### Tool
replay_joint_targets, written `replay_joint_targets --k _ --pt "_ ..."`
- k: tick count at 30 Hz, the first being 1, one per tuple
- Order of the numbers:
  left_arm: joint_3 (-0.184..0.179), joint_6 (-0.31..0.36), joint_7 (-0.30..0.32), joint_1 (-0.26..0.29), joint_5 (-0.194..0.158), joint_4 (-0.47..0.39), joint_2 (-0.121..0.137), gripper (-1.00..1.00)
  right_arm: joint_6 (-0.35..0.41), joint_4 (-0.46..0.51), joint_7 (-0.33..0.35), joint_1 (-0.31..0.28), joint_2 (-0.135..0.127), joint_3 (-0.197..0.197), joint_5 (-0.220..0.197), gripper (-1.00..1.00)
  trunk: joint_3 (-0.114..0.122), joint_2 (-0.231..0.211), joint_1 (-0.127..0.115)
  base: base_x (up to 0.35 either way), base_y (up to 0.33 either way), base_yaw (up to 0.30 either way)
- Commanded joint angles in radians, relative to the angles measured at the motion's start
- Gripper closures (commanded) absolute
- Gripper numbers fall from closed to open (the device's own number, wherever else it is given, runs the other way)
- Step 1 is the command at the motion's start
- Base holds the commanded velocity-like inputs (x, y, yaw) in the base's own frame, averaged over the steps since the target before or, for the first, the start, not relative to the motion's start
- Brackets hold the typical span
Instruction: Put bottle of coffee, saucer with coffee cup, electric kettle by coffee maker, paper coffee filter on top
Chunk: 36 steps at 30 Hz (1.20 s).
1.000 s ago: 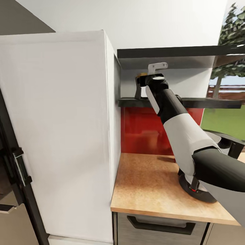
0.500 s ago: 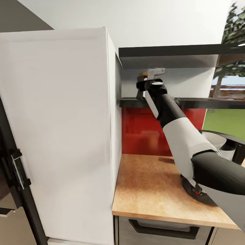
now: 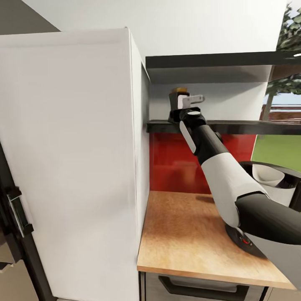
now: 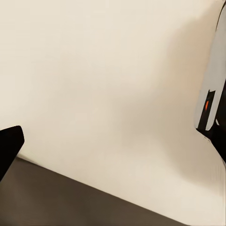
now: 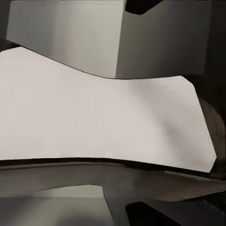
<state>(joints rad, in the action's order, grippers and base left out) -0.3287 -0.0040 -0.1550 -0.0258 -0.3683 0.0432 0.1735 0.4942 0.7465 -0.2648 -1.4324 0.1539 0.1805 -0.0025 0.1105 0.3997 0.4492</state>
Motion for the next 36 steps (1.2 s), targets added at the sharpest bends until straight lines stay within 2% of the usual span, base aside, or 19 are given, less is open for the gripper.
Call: replay_joint_targets --k 1,36 --pt "-0.009 0.000 -0.002 0.000 -0.008 0.000 0.000 -1.00 0.006 0.001 -0.005 0.001 -0.003 0.003 -0.001 -1.00 0.000 0.000 0.001 0.254 0.000 0.000" --pt "-0.006 -0.001 -0.002 0.000 -0.010 0.001 0.000 -1.00 0.006 0.008 -0.005 0.004 -0.008 0.004 -0.001 -1.00 0.000 0.000 0.001 0.049 0.027 0.000"
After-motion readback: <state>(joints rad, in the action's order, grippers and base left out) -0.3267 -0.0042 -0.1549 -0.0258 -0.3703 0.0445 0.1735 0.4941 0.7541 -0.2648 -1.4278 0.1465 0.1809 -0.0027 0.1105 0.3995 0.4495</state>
